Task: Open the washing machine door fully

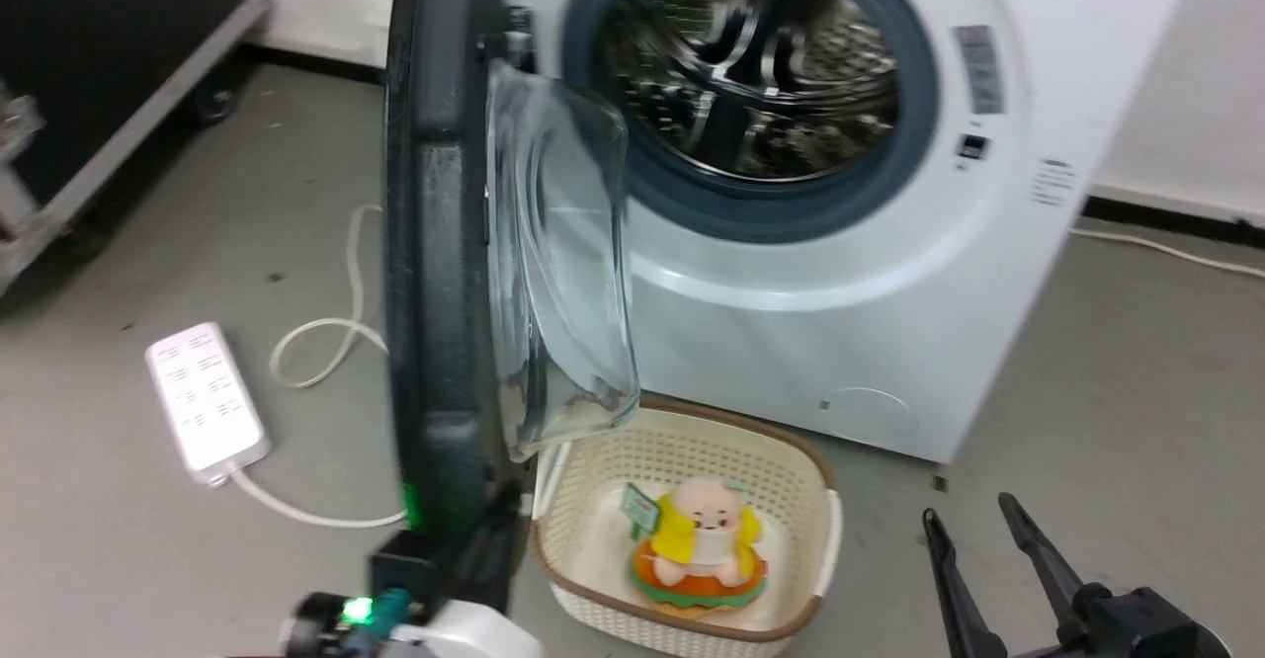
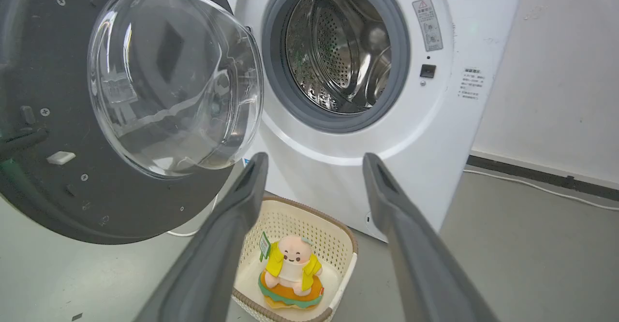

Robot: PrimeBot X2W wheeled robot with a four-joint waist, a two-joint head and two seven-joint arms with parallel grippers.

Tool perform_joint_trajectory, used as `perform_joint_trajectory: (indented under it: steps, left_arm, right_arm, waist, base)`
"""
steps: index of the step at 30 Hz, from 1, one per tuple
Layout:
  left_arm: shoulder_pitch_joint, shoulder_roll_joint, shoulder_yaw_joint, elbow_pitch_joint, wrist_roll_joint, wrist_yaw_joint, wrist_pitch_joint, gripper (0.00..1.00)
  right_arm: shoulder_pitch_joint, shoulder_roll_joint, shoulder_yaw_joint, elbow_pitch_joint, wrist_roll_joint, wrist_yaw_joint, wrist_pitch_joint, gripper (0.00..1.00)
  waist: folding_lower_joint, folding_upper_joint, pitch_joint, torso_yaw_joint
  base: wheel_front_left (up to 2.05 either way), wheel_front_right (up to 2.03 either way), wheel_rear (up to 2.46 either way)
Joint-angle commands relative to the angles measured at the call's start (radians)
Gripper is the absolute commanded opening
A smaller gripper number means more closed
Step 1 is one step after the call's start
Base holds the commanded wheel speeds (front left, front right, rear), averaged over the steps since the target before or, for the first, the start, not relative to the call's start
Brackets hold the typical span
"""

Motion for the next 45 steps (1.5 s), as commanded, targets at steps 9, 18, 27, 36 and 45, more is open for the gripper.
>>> perform_joint_trajectory:
  steps: [9,18,27,36,45]
  left_arm:
    - [-0.023,0.099,0.127,-0.033,-0.045,0.029,0.017,0.00]
    - [-0.117,0.214,0.257,-0.006,-0.106,0.009,0.019,0.00]
    - [-0.251,0.322,0.359,0.123,-0.165,-0.018,0.045,0.00]
    - [-0.424,0.431,0.430,0.382,-0.213,-0.057,0.042,0.00]
    - [-0.489,0.443,0.395,0.515,-0.189,-0.096,-0.046,0.00]
  right_arm:
    - [0.002,0.004,0.016,-0.030,-0.024,-0.001,0.030,1.00]
    - [-0.048,-0.002,0.025,-0.091,-0.076,-0.001,0.081,1.00]
    - [-0.095,-0.037,0.021,-0.149,-0.084,-0.001,0.119,1.00]
    - [-0.125,-0.068,0.013,-0.174,-0.081,-0.001,0.134,1.00]
    - [-0.135,-0.060,-0.002,-0.158,-0.077,-0.001,0.121,1.00]
  waist:
    - [0.0001,0.0000,0.060,0.113]
    - [0.0001,0.0000,0.203,0.113]
    - [0.0001,0.0000,0.326,0.075]
    - [0.0001,0.0000,0.392,0.050]
    - [0.0001,0.0000,0.373,0.033]
  base:
    - [0.00,0.00,0.00]
    - [0.00,0.00,0.00]
    - [0.00,0.00,0.00]
    - [0.00,0.00,0.00]
    - [0.00,0.00,0.00]
